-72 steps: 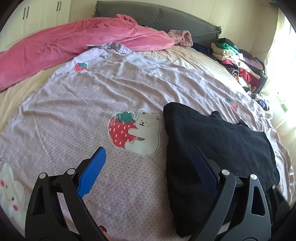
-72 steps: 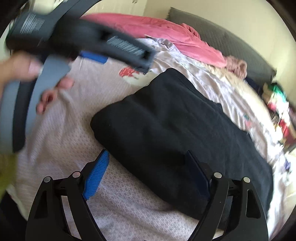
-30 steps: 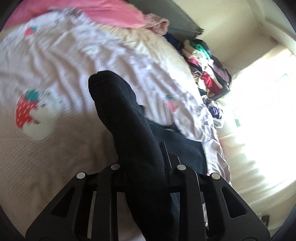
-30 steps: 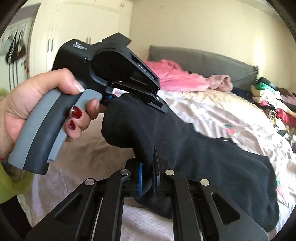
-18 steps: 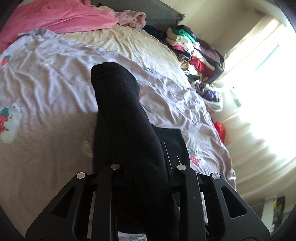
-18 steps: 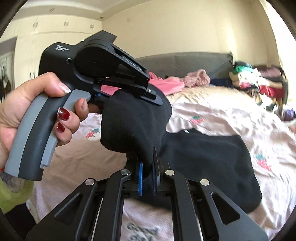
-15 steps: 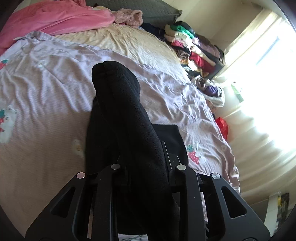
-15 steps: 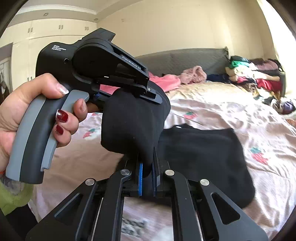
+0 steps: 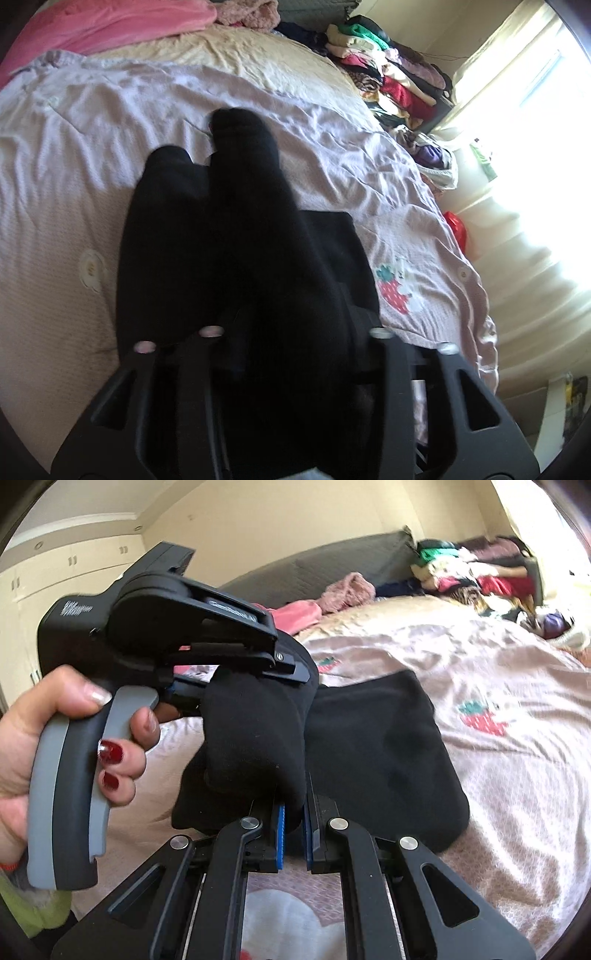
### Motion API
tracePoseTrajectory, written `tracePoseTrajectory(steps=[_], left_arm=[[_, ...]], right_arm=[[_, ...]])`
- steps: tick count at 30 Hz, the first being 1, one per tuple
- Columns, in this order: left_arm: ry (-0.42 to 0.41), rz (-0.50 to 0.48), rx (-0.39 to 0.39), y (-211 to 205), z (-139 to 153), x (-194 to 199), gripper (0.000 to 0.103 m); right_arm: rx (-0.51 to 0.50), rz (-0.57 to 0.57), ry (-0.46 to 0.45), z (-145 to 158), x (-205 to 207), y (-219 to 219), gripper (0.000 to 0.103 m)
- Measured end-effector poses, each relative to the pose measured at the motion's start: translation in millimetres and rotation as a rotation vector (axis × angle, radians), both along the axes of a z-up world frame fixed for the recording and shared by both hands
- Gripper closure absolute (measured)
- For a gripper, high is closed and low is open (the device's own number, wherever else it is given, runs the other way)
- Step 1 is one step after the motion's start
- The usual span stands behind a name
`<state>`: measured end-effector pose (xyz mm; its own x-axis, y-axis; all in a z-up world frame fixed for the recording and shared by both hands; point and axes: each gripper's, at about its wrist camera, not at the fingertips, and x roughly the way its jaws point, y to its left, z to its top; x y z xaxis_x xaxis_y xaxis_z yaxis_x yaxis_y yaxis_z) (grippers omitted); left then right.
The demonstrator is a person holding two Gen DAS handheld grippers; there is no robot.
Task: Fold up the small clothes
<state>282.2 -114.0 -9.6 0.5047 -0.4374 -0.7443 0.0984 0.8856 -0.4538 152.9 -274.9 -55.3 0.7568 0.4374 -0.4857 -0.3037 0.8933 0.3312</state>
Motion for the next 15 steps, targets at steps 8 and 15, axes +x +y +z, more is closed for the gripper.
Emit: tracePoseTrajectory(steps=[8, 15], left_arm=[[-0.084, -0.036, 0.0, 9.0, 21.9, -23.7, 0.044], [-0.092, 0.028, 0.223, 41.3, -12.7, -36.4, 0.044]], right_arm=[[0.062, -0.109, 0.068, -10.5, -1.7, -25.9, 0.096], [0.119, -0.099, 0.113, -11.3, -14.7, -36.1, 0.09]])
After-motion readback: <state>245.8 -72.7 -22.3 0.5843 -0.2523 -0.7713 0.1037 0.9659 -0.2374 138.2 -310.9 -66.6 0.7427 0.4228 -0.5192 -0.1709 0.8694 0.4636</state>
